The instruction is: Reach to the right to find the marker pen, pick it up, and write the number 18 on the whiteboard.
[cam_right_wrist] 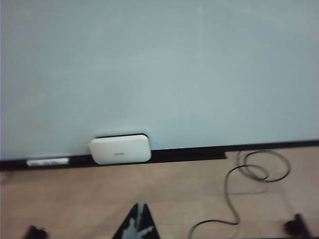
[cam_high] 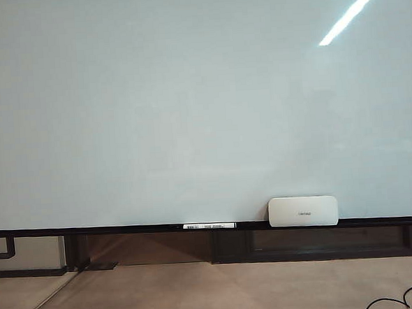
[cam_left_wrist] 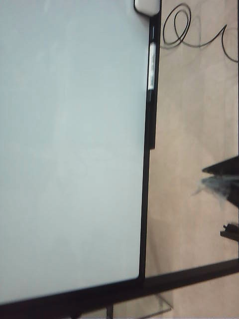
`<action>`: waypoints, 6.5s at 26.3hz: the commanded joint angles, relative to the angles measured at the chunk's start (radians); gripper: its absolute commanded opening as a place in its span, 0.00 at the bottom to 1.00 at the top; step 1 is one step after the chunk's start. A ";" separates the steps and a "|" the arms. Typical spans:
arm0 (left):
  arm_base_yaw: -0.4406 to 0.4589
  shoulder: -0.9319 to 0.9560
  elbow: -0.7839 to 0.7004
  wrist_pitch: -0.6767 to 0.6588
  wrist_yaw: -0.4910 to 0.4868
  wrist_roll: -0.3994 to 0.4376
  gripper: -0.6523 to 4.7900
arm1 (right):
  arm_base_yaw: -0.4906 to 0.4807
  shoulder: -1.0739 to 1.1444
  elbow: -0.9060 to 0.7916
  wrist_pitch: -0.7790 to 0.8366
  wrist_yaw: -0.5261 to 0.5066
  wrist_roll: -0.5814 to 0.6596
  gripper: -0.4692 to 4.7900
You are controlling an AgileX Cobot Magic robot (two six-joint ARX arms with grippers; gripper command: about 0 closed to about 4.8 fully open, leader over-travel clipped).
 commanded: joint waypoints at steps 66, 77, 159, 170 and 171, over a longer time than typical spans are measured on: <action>-0.187 1.133 0.305 0.808 0.590 0.021 0.11 | -0.749 1.521 0.668 0.737 -0.353 -0.400 0.09; -0.187 1.133 0.305 0.792 0.589 0.039 0.11 | -0.924 1.791 0.907 0.740 -0.698 -0.318 0.09; -0.238 1.325 0.305 0.785 0.406 0.008 0.11 | -0.843 2.564 1.750 0.955 -0.717 -0.141 0.54; -0.238 1.325 0.305 0.785 0.404 0.005 0.11 | -0.825 2.570 1.775 0.916 -0.677 -0.153 0.54; -0.238 1.325 0.305 0.785 0.404 0.005 0.11 | -0.822 2.570 1.780 0.916 -0.676 -0.153 0.54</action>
